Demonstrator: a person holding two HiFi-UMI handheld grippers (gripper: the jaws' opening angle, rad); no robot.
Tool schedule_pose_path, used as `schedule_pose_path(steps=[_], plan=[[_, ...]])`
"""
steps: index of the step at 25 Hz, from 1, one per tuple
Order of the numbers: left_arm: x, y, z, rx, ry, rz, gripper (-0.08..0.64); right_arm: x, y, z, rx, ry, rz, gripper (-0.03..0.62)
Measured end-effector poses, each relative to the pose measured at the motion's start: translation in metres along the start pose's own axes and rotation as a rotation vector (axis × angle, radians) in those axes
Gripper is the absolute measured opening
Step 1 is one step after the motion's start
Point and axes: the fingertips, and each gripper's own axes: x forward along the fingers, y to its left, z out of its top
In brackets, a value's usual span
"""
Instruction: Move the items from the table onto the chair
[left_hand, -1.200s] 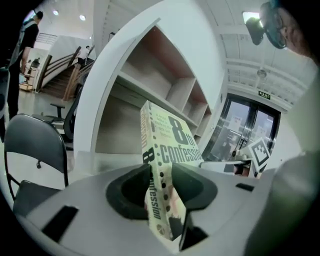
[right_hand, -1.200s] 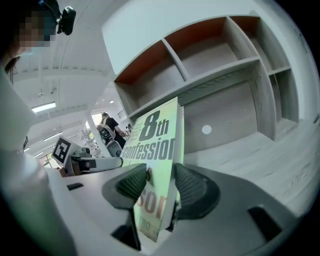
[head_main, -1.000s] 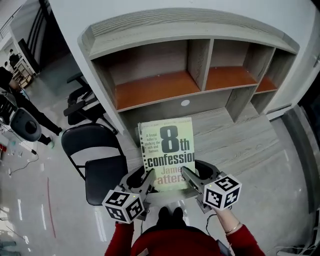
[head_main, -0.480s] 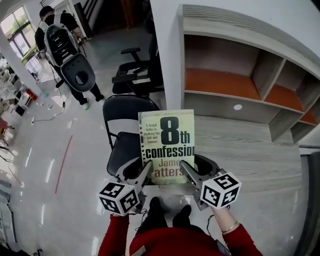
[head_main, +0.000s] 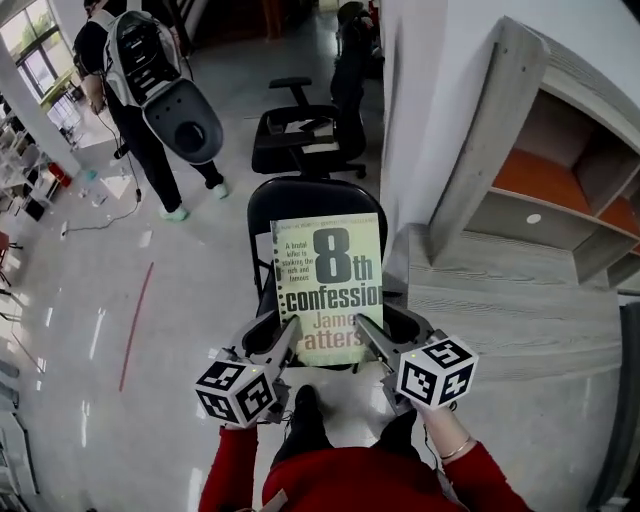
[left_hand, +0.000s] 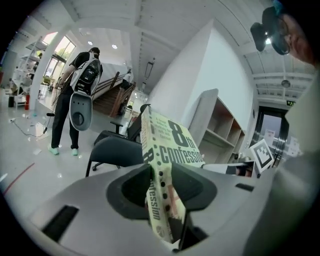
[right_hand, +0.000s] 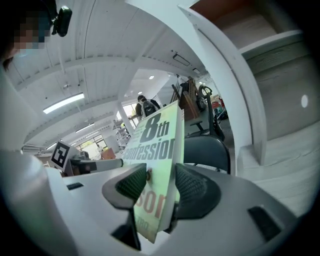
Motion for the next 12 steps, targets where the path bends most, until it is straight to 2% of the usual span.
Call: schedule_pose_path(steps=[5, 12], plan=[[-0.007, 0.070, 0.017, 0.023, 0.052, -0.060, 0.143, 0.061, 0.031, -0.004, 0.039, -0.029, -0.050, 0.189], [-0.001, 0.103, 0.004, -0.021, 0.086, -0.096, 0.143, 0.087, 0.035, -0.018, 0.052, -0.009, -0.110, 0.189]])
